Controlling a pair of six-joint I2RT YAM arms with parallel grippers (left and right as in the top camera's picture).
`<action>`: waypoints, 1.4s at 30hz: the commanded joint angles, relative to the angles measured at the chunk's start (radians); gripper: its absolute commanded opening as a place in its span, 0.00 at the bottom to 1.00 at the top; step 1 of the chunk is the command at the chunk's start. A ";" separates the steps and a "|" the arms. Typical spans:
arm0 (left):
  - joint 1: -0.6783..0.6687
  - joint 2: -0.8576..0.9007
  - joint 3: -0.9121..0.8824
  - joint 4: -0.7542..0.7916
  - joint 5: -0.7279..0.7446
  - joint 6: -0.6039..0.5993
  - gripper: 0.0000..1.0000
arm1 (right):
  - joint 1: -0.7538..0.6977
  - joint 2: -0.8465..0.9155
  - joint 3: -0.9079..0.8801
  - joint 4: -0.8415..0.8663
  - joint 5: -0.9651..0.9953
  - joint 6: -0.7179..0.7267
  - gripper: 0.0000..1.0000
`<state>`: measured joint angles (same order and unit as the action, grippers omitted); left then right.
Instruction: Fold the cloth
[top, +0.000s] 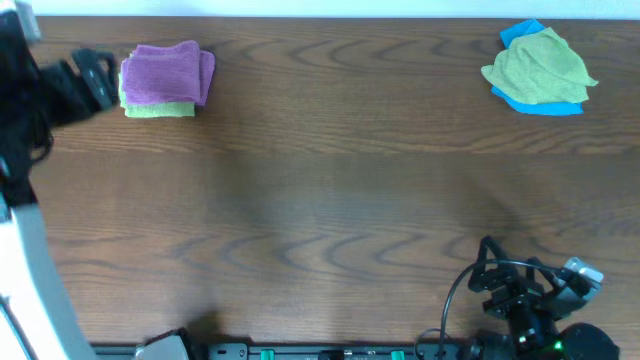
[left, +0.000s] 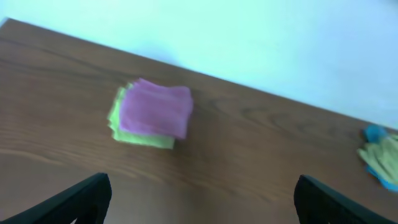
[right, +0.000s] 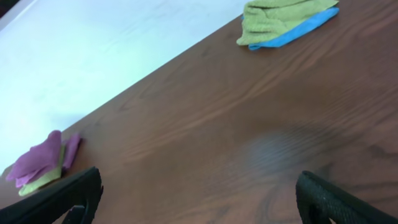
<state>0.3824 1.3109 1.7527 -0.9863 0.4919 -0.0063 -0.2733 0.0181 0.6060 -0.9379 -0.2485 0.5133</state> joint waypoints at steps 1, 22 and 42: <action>0.002 -0.130 -0.114 -0.003 0.060 -0.028 0.95 | 0.021 -0.005 -0.001 -0.001 0.013 0.010 0.99; -0.062 -0.763 -0.529 -0.270 0.110 -0.122 0.95 | 0.030 -0.005 -0.001 -0.002 0.013 0.010 0.99; -0.062 -0.770 -0.529 -0.285 0.053 -0.204 0.95 | 0.030 -0.005 -0.001 -0.002 0.013 0.010 0.99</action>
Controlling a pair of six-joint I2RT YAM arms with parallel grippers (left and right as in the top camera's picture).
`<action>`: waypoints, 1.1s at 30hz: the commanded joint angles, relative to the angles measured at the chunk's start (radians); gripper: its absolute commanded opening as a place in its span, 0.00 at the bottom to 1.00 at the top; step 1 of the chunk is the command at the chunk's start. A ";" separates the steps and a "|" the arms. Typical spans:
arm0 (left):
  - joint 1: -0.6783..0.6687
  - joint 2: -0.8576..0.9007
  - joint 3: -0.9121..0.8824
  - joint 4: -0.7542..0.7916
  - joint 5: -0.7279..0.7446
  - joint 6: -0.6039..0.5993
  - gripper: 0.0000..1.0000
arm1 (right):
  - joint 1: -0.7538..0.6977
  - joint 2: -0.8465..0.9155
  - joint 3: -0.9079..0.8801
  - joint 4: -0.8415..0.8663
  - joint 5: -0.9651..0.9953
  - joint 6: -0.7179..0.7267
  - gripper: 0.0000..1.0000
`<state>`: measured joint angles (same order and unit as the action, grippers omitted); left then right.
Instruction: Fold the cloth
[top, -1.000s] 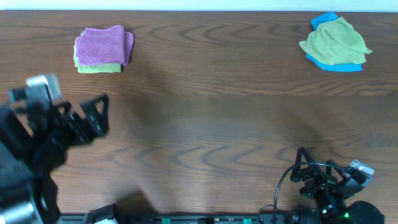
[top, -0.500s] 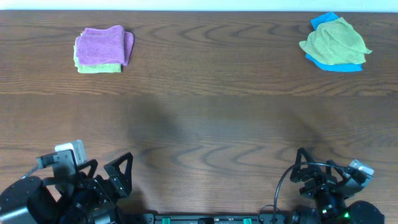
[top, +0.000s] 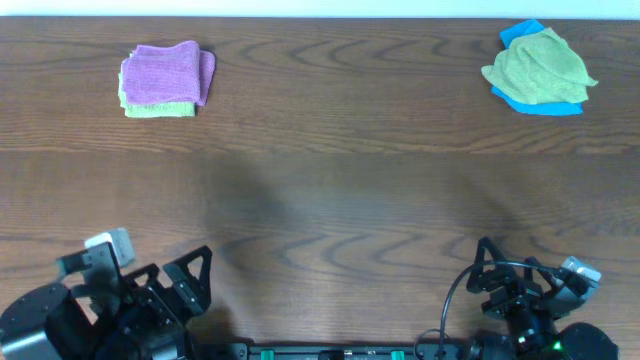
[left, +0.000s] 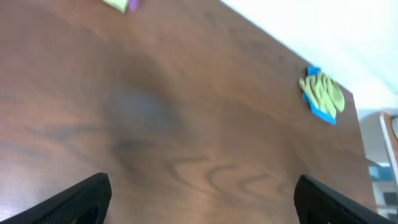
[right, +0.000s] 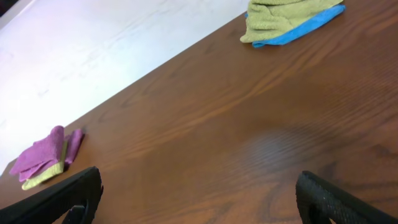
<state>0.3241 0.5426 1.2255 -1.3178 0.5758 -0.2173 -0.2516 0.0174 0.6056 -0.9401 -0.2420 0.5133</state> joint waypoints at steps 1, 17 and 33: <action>-0.004 -0.002 -0.002 0.075 -0.037 0.027 0.95 | 0.008 -0.004 -0.001 0.000 0.006 0.010 0.99; -0.004 -0.046 -0.003 0.240 -0.039 0.708 0.95 | 0.008 -0.004 -0.001 0.000 0.006 0.010 0.99; -0.005 -0.454 -0.721 0.846 -0.093 0.706 0.95 | 0.008 -0.004 -0.001 0.000 0.006 0.010 0.99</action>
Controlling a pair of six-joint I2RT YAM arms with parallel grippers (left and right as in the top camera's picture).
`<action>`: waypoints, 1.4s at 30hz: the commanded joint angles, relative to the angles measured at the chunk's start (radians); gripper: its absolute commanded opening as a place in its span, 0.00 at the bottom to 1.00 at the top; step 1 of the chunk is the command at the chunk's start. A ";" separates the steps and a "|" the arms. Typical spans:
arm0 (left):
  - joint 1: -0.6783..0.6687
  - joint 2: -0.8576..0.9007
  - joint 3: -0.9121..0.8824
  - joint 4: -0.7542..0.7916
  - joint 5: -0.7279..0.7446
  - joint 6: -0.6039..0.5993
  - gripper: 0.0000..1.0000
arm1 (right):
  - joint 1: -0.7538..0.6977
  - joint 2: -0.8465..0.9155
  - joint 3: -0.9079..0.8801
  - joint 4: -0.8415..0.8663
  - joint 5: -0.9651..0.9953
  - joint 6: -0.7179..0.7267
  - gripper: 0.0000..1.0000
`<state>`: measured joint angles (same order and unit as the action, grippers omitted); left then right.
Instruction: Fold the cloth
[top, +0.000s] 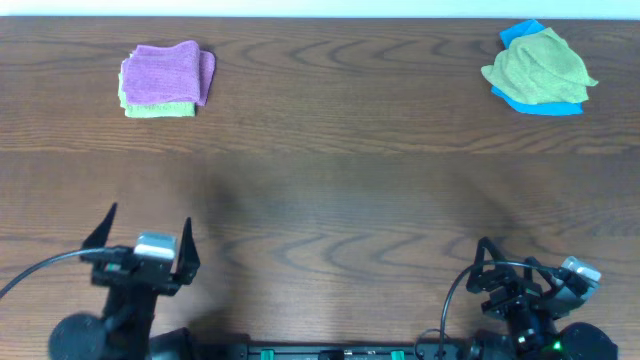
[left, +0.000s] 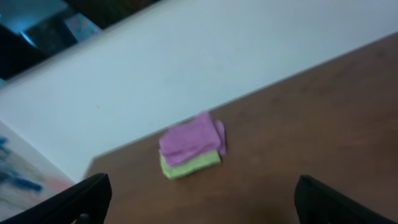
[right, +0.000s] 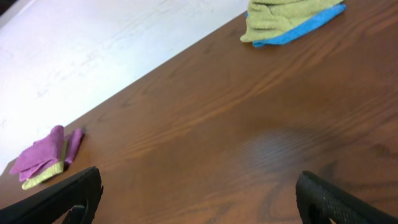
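A crumpled green cloth (top: 540, 62) lies on a blue cloth (top: 548, 106) at the far right of the table; the right wrist view shows the green one (right: 283, 14) over the blue one (right: 308, 26). At the far left a folded purple cloth (top: 165, 75) rests on a folded green cloth (top: 160, 109), also seen as the purple cloth (left: 188, 138) in the left wrist view. My left gripper (top: 146, 225) is open and empty near the front left edge. My right gripper (top: 508, 258) is open and empty at the front right.
The brown wooden table (top: 330, 190) stretches between the two piles. A white wall or floor band (left: 205, 68) lies beyond the far edge. Both arm bases and their cables sit along the front edge.
My left gripper has turned from pointing toward the right side of the table to pointing at the far left, with the purple stack now in its wrist view. The right arm and the cloths stayed put.
First my left gripper was open beside the purple and green stack at the far left. Then it was back at the front left edge, aimed across the table. Now it faces the far edge. Both piles lie unchanged throughout, and the right arm has stayed still.
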<state>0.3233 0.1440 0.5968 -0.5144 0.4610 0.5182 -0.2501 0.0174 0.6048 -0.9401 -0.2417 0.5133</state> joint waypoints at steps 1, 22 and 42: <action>-0.004 -0.076 -0.132 0.062 0.022 -0.029 0.95 | 0.006 -0.004 0.000 0.000 0.006 0.010 0.99; -0.162 -0.140 -0.440 0.174 -0.117 -0.026 0.95 | 0.006 -0.004 0.000 0.000 0.006 0.010 0.99; -0.162 -0.140 -0.496 0.186 -0.076 -0.025 0.95 | 0.006 -0.004 0.000 0.000 0.006 0.010 0.99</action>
